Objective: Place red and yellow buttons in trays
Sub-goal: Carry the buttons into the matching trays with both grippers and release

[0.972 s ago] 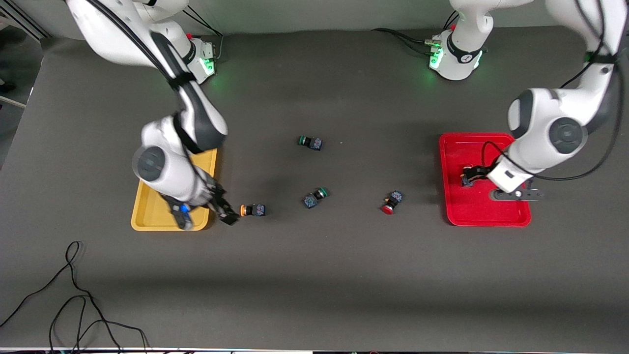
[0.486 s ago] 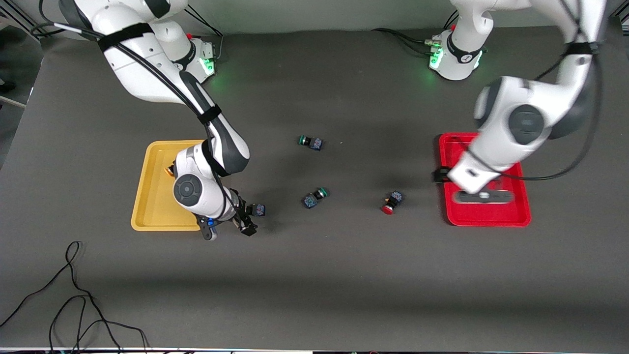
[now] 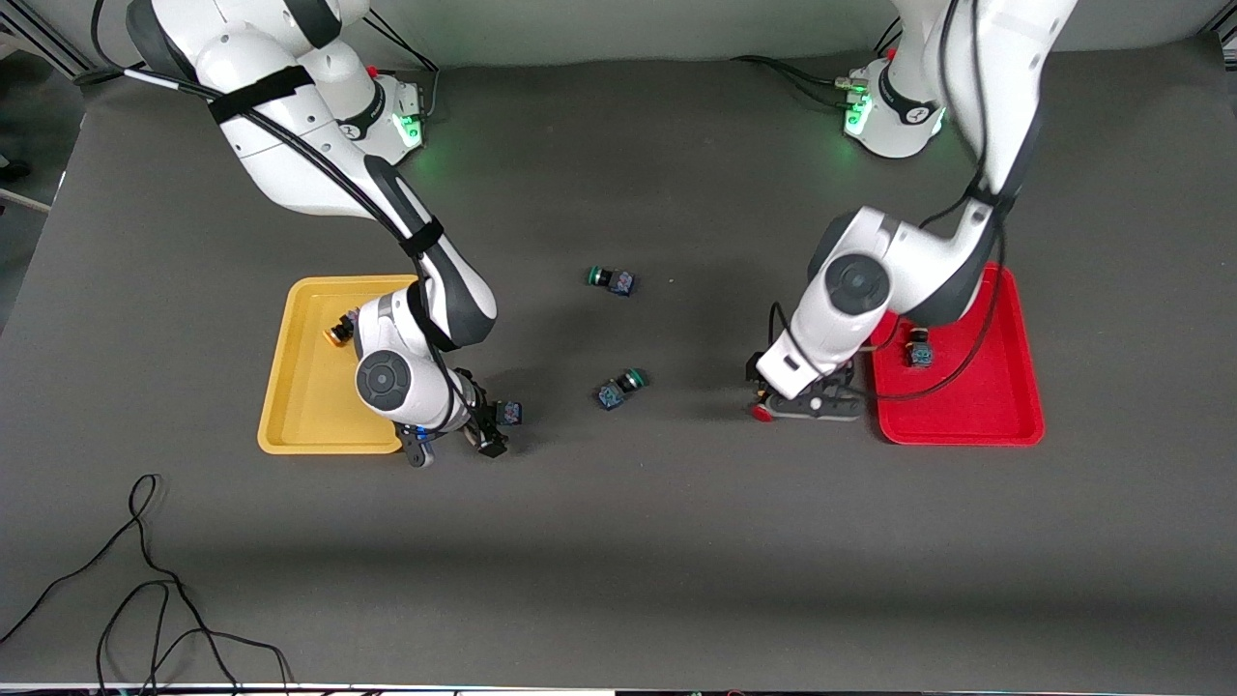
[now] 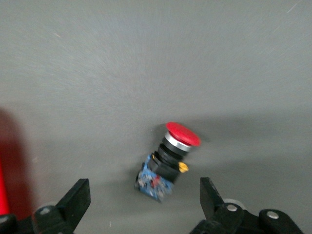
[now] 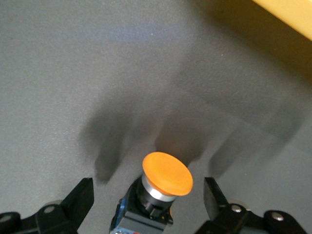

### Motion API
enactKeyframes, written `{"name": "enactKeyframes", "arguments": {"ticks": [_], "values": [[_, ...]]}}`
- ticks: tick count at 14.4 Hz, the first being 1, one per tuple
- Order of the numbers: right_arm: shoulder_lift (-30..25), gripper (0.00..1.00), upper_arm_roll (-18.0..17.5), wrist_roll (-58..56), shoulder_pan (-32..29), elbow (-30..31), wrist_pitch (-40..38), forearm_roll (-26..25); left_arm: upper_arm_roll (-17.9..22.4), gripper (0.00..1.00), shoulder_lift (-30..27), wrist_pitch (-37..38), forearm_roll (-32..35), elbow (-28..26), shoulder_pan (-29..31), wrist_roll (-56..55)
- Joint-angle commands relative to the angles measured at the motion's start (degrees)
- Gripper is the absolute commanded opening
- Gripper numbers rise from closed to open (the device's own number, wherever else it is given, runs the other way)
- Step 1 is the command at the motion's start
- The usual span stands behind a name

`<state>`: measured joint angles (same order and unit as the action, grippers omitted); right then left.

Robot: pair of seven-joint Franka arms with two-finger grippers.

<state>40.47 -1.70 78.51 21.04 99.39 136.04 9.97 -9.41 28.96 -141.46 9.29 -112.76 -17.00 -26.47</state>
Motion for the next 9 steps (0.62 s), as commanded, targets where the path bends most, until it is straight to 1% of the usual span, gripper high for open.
{"name": "enactKeyframes", "arguments": {"ticks": [1, 3, 4, 5, 6, 7, 8, 9], "values": [[-1.0, 0.76, -0.1, 0.7, 1.0, 1.5, 0.6, 0.5, 0.8, 1.00, 3.7, -2.5, 2.8, 1.8, -2.1, -0.1], [-1.7, 0.42, -0.1, 0.5, 0.9, 1.5, 0.5, 0.5, 0.7, 0.99, 4.6, -2.9, 2.8, 1.8, -2.2, -0.2], [-1.8, 0.30, -0.1, 0.3, 0.8, 1.5, 0.4, 0.5, 0.7, 0.91, 4.6, -2.9, 2.8, 1.8, -2.2, -0.9], [-2.1, 0.21, -0.1, -0.5, 0.8, 1.6, 0.3, 0.5, 0.7, 0.69, 4.6, -2.9, 2.4, 1.8, -2.2, -1.2], [-2.6, 0.15, -0.1, -0.8, 0.8, 1.6, 0.0, 0.5, 0.7, 0.35, 4.6, -2.8, 2.1, 1.8, -2.2, -1.6], [-3.4, 0.12, 0.1, -1.3, 0.6, 1.6, -0.6, 0.5, 0.7, 0.21, 4.5, -2.7, 2.0, 2.0, -2.2, -2.4], [-4.5, 0.09, 0.2, -2.8, 0.0, 1.6, -2.6, 0.5, 0.7, 0.15, 4.4, -2.7, 1.9, 2.4, -2.2, -4.0], [-6.0, 0.09, 0.3, -4.3, -1.0, 1.6, -5.7, 0.5, 0.7, 0.15, 4.4, -1.7, 1.9, 3.7, -2.1, -5.1]]}}
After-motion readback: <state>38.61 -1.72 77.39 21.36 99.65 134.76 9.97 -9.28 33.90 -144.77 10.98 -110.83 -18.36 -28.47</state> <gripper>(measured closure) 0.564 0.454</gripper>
